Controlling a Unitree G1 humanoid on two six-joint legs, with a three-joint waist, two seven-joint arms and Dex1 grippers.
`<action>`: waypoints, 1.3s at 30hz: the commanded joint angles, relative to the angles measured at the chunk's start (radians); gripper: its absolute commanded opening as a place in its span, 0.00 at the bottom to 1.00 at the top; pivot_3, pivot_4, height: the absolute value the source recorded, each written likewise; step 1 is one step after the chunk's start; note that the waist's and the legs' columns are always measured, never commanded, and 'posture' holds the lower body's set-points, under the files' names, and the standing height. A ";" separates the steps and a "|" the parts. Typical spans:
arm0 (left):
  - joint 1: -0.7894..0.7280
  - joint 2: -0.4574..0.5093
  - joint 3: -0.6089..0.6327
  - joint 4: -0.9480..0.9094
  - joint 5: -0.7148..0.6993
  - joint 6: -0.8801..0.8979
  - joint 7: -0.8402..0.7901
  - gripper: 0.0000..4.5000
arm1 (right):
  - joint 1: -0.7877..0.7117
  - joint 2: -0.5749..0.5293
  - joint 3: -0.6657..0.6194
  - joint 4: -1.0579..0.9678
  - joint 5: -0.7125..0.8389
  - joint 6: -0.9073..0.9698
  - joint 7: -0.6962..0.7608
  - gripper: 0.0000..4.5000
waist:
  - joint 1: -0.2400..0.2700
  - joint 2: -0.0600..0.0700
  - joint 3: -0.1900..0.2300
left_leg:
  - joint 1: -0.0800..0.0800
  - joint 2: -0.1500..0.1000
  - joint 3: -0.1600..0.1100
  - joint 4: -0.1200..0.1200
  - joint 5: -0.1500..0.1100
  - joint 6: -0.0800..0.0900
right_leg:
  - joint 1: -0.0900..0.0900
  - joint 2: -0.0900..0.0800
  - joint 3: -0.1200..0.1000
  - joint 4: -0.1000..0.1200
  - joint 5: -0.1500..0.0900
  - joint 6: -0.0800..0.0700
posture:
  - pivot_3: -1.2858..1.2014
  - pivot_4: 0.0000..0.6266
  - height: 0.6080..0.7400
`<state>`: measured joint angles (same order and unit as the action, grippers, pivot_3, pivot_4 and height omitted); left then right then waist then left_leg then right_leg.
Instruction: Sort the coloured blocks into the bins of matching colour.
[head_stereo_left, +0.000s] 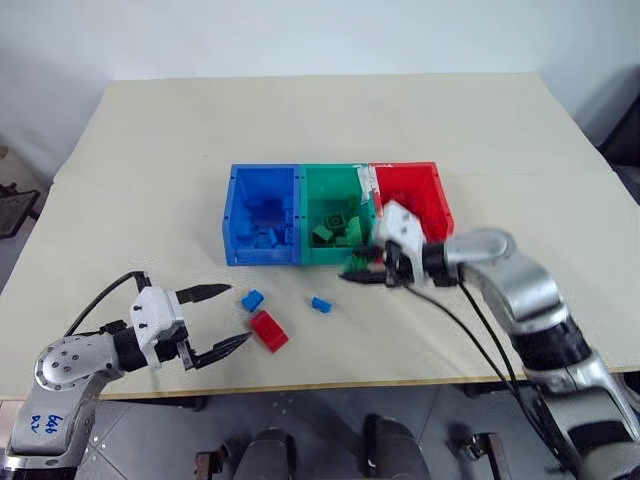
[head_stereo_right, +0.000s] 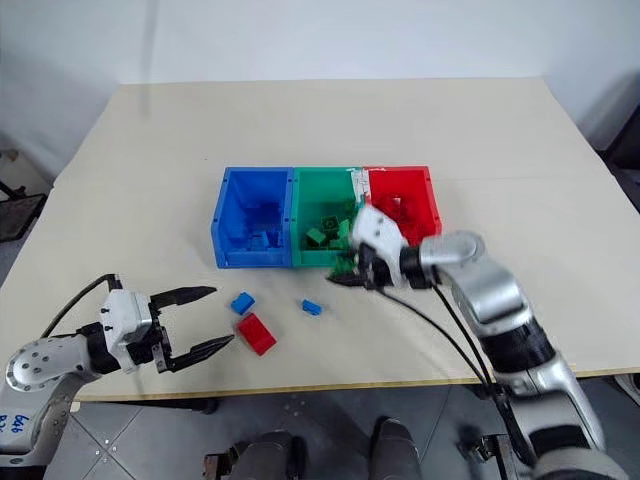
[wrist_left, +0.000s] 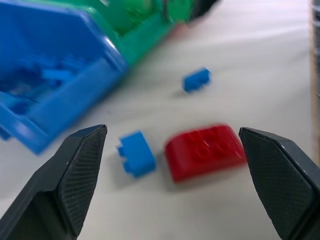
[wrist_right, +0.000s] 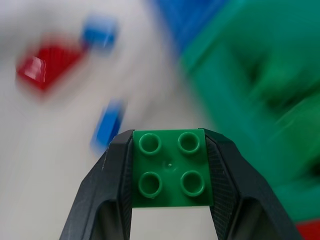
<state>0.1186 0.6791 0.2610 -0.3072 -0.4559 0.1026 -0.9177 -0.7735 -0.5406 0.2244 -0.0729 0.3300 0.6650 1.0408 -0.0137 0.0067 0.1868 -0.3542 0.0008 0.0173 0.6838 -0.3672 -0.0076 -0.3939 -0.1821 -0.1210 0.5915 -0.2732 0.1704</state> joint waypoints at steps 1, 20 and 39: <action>-0.001 -0.032 0.056 -0.037 -0.058 0.027 0.057 1.00 | -0.131 0.092 -0.049 0.182 -0.042 -0.109 -0.100 0.34 | -0.008 0.000 0.000 | 0.000 0.000 0.000 0.000 0.000 0.000 | 0.000 0.000 0.000 0.000 0.000 0.000 | 0.52 0.24 1.00; 0.006 -0.024 0.135 0.071 -0.045 0.021 0.077 1.00 | -0.035 0.013 -0.074 0.279 -0.076 -0.476 0.145 0.99 | -0.010 -0.001 0.000 | -0.001 -0.001 -0.002 0.000 0.000 0.000 | 0.001 0.000 -0.003 -0.001 0.000 0.000 | 0.52 0.24 1.00; -0.310 0.033 -0.296 -0.005 0.126 0.100 -0.078 1.00 | 0.675 -0.244 -0.422 -0.122 0.138 -0.637 0.263 0.99 | 0.039 -0.002 0.000 | 0.000 -0.001 0.000 0.003 -0.001 0.000 | 0.003 -0.001 -0.001 -0.001 0.000 0.001 | 0.52 0.24 1.00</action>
<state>-0.1732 0.7106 0.0137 -0.2619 -0.3410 0.1644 -0.9929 -0.1201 -0.7679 -0.1512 -0.1592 0.4522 0.0376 1.3197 0.0251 0.0051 0.1863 -0.3546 -0.0007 0.0180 0.6866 -0.3680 -0.0073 -0.3913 -0.1832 -0.1215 0.5901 -0.2727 0.1712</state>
